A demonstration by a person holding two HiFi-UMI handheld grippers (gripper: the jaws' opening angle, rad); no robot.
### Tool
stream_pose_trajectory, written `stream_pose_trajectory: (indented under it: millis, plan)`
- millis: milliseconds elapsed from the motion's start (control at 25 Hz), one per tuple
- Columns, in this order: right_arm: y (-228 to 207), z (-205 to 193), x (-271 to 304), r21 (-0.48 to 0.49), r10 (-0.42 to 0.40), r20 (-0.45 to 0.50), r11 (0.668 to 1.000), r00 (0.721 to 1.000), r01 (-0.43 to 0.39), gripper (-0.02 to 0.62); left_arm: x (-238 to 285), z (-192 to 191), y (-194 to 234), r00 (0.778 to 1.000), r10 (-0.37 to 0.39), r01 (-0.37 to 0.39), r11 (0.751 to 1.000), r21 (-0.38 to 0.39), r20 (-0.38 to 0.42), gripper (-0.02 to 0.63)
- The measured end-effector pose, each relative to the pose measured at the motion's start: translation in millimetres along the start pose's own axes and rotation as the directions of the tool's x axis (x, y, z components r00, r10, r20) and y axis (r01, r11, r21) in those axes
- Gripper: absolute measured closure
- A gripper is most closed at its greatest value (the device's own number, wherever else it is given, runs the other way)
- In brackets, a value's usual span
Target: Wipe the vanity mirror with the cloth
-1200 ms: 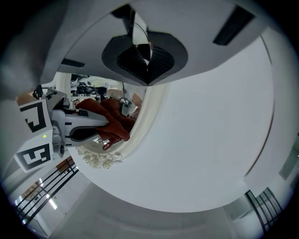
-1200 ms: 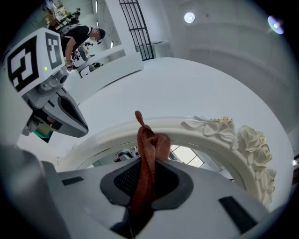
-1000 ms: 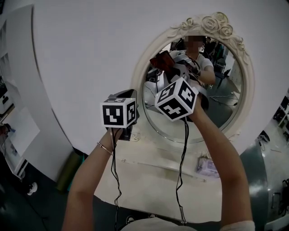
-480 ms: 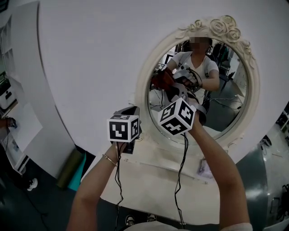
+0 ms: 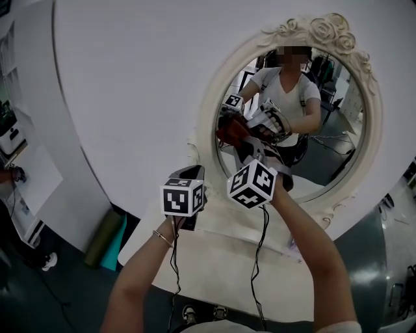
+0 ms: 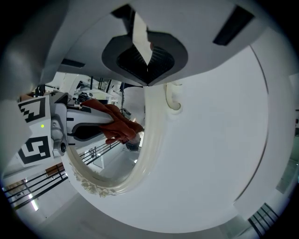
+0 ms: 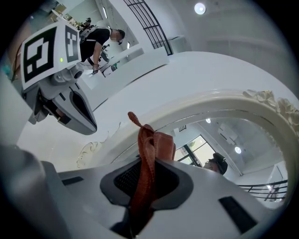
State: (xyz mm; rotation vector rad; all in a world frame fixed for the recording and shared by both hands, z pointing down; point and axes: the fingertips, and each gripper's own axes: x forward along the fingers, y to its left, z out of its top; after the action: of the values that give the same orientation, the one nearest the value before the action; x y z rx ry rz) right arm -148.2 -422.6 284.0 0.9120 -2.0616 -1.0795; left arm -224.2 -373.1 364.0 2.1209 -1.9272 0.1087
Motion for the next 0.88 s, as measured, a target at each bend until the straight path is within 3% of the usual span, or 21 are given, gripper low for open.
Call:
stream_pose_trajectory:
  millis: [400, 880]
  plan:
    - [60.9, -35.0, 12.0, -0.049, 0.09, -0.027, 0.995, 0.996, -0.091, 0.532, 13.2, -56.6, -5.2, 0.998, -0.009, 0.007, 1.0, -0.024, -0.067, 0.595]
    - [124.6, -73.5, 20.6, 0.015, 0.225, -0.048, 0.974, 0.973, -0.224, 0.532, 11.3, -97.2, -4.5, 0.991, 0.003, -0.008, 0.999, -0.038, -0.132, 0.595]
